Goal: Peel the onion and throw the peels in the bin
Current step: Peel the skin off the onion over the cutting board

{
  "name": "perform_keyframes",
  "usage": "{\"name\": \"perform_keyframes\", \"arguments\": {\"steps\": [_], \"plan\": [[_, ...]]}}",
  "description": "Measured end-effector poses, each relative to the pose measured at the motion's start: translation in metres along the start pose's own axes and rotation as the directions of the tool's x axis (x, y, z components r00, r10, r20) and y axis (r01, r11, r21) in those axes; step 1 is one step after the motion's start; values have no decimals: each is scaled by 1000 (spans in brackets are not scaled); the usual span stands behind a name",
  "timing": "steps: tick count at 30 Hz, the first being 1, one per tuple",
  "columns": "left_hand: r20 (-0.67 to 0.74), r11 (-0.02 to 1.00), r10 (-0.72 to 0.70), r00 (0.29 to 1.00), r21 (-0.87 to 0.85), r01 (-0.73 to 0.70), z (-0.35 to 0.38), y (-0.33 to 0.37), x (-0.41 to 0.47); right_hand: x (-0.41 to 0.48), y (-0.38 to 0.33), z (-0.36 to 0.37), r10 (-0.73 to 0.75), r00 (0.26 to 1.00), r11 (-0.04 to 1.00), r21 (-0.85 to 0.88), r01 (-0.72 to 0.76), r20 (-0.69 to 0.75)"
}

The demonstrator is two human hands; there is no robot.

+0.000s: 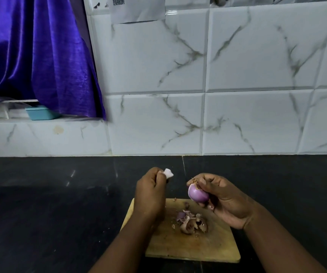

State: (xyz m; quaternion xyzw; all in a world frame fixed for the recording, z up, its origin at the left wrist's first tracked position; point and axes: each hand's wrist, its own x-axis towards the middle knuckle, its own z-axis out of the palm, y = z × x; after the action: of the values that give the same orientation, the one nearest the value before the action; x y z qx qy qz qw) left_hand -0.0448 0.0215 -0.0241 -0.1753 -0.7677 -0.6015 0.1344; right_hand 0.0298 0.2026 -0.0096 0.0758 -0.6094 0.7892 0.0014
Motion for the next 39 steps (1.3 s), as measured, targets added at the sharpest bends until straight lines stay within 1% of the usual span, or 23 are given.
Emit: {"name": "perform_keyframes", "arguments": {"steps": [1, 3, 5, 7, 9, 10, 12, 13, 14, 15, 18, 21, 24, 28, 30, 32, 34, 36, 39], "plan": [[27, 998, 28, 999, 56, -30, -3, 0, 0, 1, 0, 0, -7, 1000, 1000, 12, 7, -13], [139, 982, 79, 987, 162, -101, -4, 2, -5, 2, 0, 1, -4, 999, 998, 61, 7, -53], [236, 956, 98, 967, 249, -157, -3, 2, -8, 3, 0, 0, 14, 994, 996, 91, -3, -112], [286, 931, 106, 952, 307, -196, -3, 3, -7, 4, -1, -1, 21, 989, 994, 109, -5, -144], [284, 930, 161, 945, 276, -241, -1, 3, -6, 5, -1, -2, 35, 990, 991, 129, -18, -136], [250, 935, 210, 945, 231, -269, 0, 4, -7, 5, -1, -4, 46, 991, 991, 134, -28, -129], [136, 942, 313, 940, 83, -326, 0, 6, -7, 6, 0, -7, 64, 991, 990, 135, -47, -119], [100, 936, 350, 931, 2, -352, -1, 6, -6, 6, 1, -8, 69, 991, 989, 139, -53, -114], [97, 926, 376, 921, -50, -373, -3, 7, -4, 6, 1, -9, 73, 991, 988, 144, -57, -110], [118, 916, 400, 909, -67, -394, -4, 6, -3, 6, 1, -9, 76, 992, 987, 148, -61, -103], [211, 890, 444, 871, 10, -456, -4, 4, 0, 4, 0, -8, 80, 994, 990, 124, -71, -75], [222, 886, 439, 871, 54, -460, -4, 2, 1, 3, 1, -8, 88, 994, 992, 99, -81, -65], [228, 897, 415, 881, 62, -439, -6, 1, 2, 4, 3, -9, 73, 994, 995, 66, -68, -87], [185, 904, 402, 897, 78, -421, -6, 2, 2, 4, 5, -8, 36, 995, 999, 29, -34, -93], [166, 910, 390, 906, 84, -407, -4, 2, 2, 5, 5, -6, 32, 995, 999, 30, -29, -96], [151, 930, 351, 924, 63, -363, -2, 3, 0, 6, 5, -5, 33, 993, 998, 60, -27, -112], [136, 965, 260, 956, -18, -260, 1, 5, -2, 7, 5, -5, 26, 992, 997, 75, -16, -126], [137, 984, 125, 983, -147, -105, 3, 7, -5, 8, 7, -5, 5, 992, 998, 64, 3, -124], [181, 951, -32, 983, -297, 86, 4, 9, -5, 9, 8, -5, -35, 993, 998, 57, 42, -113]]}}
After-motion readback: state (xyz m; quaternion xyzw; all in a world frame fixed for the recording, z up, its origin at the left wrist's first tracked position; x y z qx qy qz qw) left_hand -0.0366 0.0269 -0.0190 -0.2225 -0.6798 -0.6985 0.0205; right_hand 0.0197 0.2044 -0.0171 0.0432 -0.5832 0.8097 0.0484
